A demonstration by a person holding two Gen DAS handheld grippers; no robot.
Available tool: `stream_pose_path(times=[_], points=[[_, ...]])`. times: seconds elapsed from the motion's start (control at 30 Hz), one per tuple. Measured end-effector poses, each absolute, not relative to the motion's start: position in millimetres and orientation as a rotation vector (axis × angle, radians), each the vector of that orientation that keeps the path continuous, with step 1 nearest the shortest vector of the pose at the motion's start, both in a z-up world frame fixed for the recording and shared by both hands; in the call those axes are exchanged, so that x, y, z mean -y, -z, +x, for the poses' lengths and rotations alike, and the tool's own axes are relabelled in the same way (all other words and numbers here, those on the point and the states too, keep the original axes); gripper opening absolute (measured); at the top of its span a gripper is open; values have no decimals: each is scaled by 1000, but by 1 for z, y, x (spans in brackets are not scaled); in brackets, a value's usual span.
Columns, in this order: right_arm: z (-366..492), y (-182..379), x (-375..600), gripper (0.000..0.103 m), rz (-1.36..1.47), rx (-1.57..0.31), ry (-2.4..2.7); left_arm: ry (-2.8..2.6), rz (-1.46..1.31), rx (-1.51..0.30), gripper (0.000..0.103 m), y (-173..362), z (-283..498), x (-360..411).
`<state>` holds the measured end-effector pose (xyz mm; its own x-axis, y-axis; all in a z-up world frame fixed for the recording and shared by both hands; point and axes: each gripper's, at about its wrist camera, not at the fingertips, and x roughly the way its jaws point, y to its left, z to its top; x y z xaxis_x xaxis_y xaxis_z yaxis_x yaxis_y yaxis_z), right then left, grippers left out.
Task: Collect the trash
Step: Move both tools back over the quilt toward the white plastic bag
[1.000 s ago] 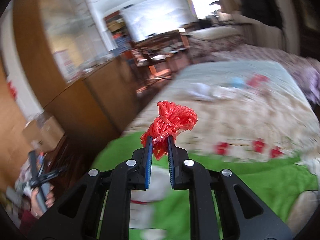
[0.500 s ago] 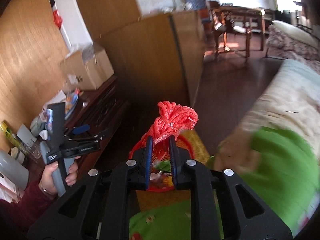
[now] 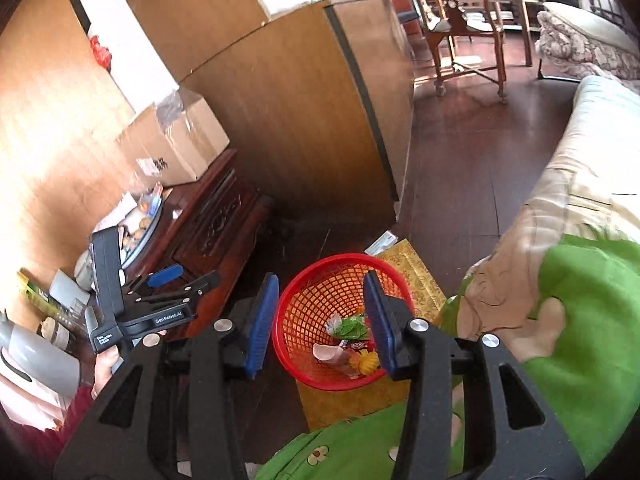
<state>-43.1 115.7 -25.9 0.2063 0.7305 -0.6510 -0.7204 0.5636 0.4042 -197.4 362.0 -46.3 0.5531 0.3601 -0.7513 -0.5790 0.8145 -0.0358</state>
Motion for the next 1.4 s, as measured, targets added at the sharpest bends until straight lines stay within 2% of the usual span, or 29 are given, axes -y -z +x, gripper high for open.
stream_pose_path(times=[0.4, 0.77, 0.87, 1.1, 1.3, 1.4], points=[[-38, -14, -29, 48, 116, -756, -874, -483, -155, -764, 97, 6, -179, -309], [-12, -14, 95, 59, 279, -664, -629, -354, -1, -746, 97, -23, -130, -233], [-3, -7, 128, 60, 312, -655, -554, -290, 38, -742, 97, -33, -105, -202], [25, -1, 214, 76, 399, -630, -330, -134, 95, -712, 97, -56, -32, -125], [48, 11, 263, 81, 406, -633, -164, 11, 111, -717, 97, -63, 49, -49], [54, 25, 273, 81, 495, -673, -189, 85, 107, -736, 97, -56, 86, -12]])
